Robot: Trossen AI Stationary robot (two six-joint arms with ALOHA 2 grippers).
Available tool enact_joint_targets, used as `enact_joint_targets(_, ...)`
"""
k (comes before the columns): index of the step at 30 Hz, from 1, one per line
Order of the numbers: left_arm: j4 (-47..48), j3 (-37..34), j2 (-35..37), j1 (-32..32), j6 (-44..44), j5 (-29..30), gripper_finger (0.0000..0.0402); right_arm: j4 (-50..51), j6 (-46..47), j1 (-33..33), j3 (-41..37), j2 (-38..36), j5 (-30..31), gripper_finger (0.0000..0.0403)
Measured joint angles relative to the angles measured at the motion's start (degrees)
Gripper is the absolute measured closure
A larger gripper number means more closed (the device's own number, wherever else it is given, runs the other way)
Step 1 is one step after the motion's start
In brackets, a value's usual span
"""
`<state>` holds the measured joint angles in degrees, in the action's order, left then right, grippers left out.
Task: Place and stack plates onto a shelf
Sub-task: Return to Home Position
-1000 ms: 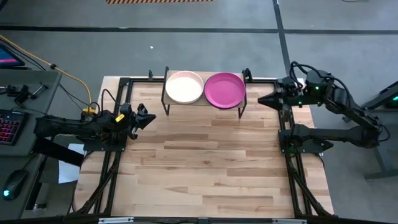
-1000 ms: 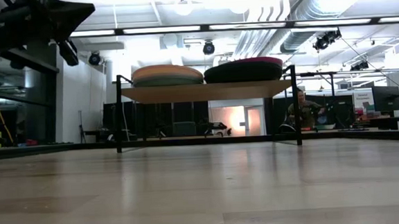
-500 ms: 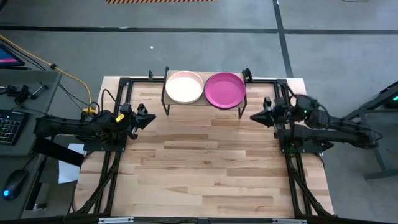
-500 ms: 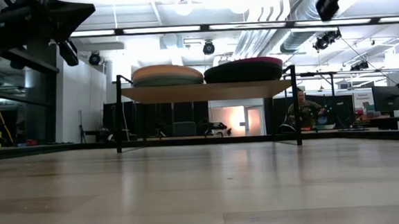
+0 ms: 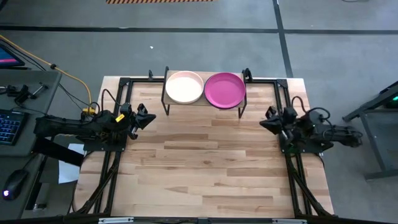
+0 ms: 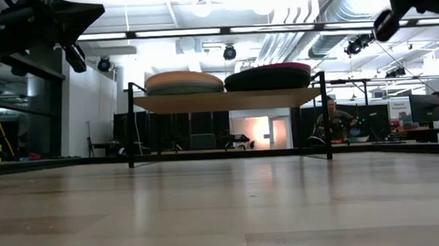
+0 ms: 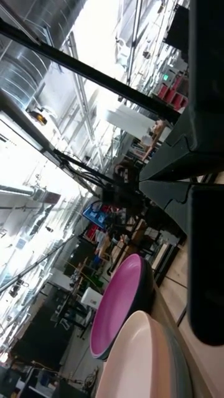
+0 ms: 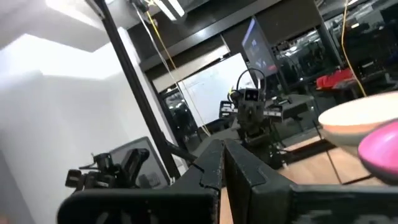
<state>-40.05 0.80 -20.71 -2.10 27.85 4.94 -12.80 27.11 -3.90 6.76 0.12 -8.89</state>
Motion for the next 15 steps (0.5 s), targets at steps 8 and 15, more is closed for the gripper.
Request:
enact_joint_targets(8, 0.00, 0.00, 0.00, -0.01, -0.01, -0.01, 0.0401, -2.58, -4.87, 6.37, -5.98, -0.09, 5.86, 0.0403)
enact_joint_targets(15, 0.02, 0.00, 0.00, -0.01, 0.14, -0.01, 0.0401, 5.45, -9.18, 5.66, -6.18, -0.09, 9.79, 0.0403)
